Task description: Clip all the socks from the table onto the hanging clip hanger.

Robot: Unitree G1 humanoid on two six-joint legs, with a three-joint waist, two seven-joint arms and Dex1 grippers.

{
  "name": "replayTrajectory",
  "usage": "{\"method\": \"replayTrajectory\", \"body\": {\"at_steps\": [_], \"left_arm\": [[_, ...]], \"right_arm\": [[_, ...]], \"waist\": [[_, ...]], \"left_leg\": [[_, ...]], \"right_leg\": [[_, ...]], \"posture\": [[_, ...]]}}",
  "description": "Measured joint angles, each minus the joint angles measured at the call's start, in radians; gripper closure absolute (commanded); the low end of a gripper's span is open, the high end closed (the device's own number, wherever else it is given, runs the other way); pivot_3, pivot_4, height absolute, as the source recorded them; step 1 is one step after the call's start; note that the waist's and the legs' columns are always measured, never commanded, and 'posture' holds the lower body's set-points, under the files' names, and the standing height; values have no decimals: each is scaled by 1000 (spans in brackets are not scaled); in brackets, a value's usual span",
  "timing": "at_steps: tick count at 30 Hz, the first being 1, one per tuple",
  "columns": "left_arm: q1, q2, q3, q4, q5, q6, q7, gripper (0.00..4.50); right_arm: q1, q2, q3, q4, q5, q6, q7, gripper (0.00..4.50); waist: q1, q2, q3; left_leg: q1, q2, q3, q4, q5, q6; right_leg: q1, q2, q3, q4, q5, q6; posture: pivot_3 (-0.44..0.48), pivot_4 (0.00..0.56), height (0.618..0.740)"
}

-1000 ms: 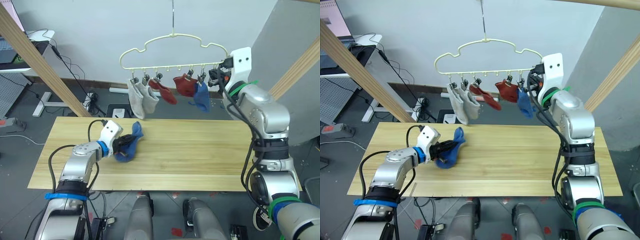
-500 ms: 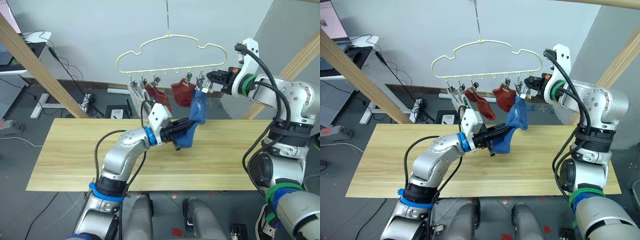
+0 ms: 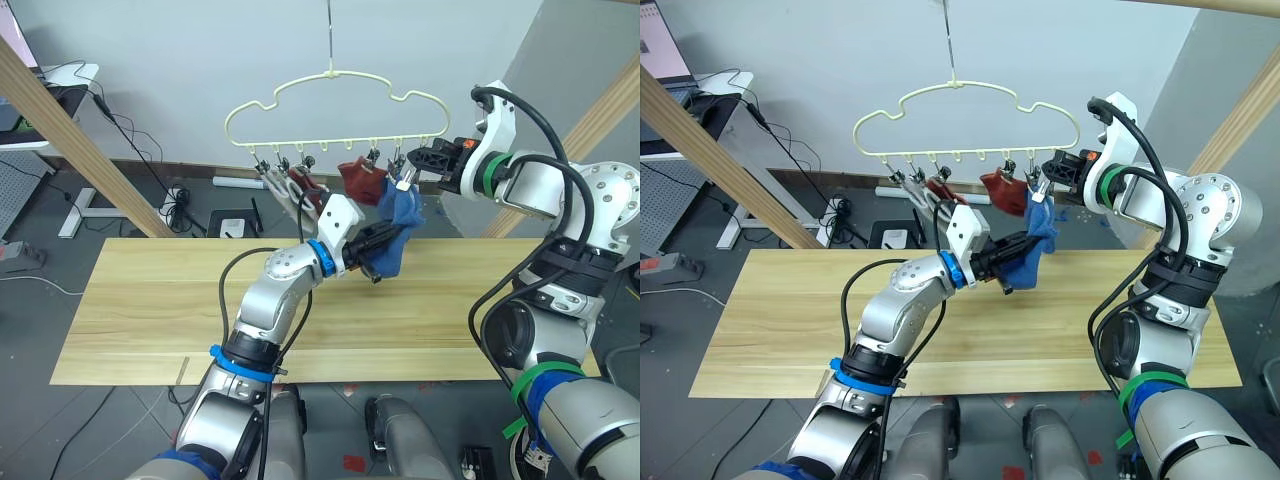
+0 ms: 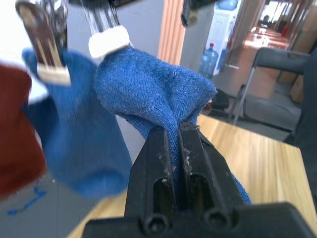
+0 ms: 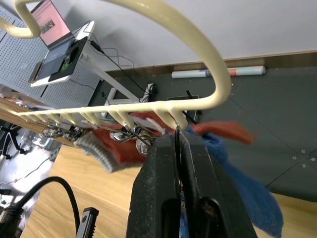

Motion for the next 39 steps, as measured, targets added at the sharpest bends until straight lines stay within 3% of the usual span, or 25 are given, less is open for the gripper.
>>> {"method": "replayTrajectory", "body": {"at_steps": [10,13,17,23,31,36,39], "left_arm": [[-46,-9,22,51,8,-50,23,4471],[-48,-14,22,52,8,-51,22,4500],[-48,-18,20,49,7,-52,17,4500],[-48,-19,9,45,10,-51,2,2743],[-44,29,-22,67,66,-50,-10,194],[16,96,-18,50,76,-40,-26,31],[124,198,14,-36,65,3,-38,31]], "right_arm": [[0,20,-10,-9,0,11,-7,4500],[0,24,-12,-14,0,14,-6,3674],[1,23,-10,-18,1,16,-2,2183],[38,-34,30,-44,1,-26,31,49],[272,-212,157,-208,4,-222,167,0],[474,-283,252,-279,-24,-383,230,0],[628,-332,319,-318,-67,-516,273,0]], "waist": [[-3,0,0],[-3,0,0],[-3,0,0],[-2,0,0],[-7,0,0],[-11,0,0],[-14,0,0]], "left_leg": [[0,0,0,0,0,0],[0,0,0,0,0,0],[0,0,0,0,0,0],[0,0,0,1,0,0],[0,0,0,1,0,0],[1,0,1,1,0,0],[3,1,1,1,0,0]], "right_leg": [[0,0,0,0,0,0],[0,0,0,0,0,0],[0,0,0,1,0,0],[0,0,0,1,0,0],[0,1,0,1,0,0],[0,1,1,2,0,0],[1,2,2,2,0,0]], "posture": [[-31,283,740],[-31,283,740],[-31,283,740],[-31,281,740],[-41,282,740],[-35,282,740],[-27,281,740]]}}
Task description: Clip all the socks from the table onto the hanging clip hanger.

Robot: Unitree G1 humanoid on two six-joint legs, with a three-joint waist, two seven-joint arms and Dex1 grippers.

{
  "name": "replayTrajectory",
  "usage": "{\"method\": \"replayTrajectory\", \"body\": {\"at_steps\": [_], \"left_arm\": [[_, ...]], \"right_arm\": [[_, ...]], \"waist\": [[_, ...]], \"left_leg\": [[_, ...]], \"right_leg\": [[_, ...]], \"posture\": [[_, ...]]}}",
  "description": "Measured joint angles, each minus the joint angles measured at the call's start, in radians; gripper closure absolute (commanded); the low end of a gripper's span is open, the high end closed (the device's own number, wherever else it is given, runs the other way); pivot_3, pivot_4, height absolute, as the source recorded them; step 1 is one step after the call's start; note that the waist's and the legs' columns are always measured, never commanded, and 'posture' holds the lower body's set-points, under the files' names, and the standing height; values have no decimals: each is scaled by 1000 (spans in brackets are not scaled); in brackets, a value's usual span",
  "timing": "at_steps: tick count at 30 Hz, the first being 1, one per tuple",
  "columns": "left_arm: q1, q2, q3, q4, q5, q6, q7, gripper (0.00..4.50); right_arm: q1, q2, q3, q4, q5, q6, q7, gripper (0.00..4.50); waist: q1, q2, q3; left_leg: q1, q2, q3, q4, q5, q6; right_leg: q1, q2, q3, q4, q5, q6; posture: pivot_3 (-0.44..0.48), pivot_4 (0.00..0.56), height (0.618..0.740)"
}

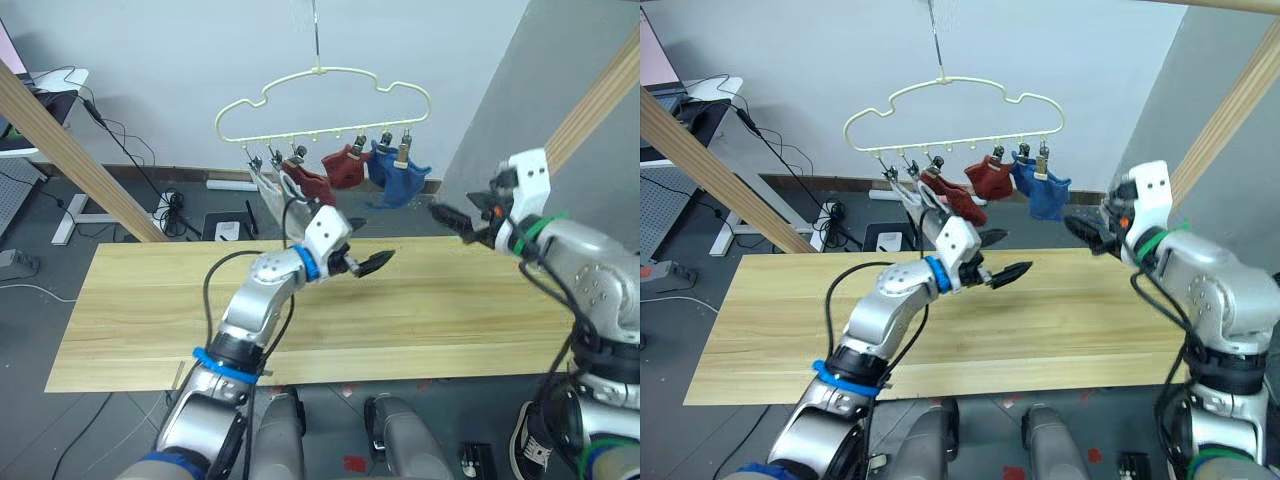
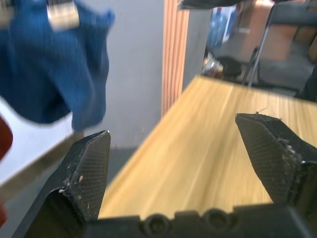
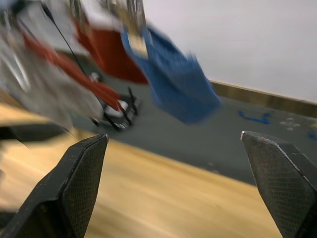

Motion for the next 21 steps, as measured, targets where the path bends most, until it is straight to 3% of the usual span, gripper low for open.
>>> {"method": "replayTrajectory", "body": {"at_steps": [3,8,16,21], "left_arm": [[133,114,100,-39,-7,47,17,31],[372,202,260,-185,-40,134,89,31],[632,255,376,-373,-20,210,204,31],[671,262,403,-374,-26,204,209,31]], "right_arm": [[140,-17,40,7,-47,-108,27,0],[293,9,69,61,-112,-292,38,0],[389,45,77,97,-147,-408,35,0],[395,61,85,97,-158,-411,28,0]], "waist": [[-3,0,0],[5,0,0],[13,0,0],[15,0,0]], "left_leg": [[1,0,0,0,0,0],[4,0,1,3,0,0],[8,0,3,4,2,3],[8,0,3,4,2,3]], "right_leg": [[0,0,0,2,0,0],[3,-2,1,2,-2,4],[5,-3,3,3,-2,3],[5,-3,3,3,-2,3]], "posture": [[1,278,740],[38,275,740],[77,263,740],[80,257,740]]}}
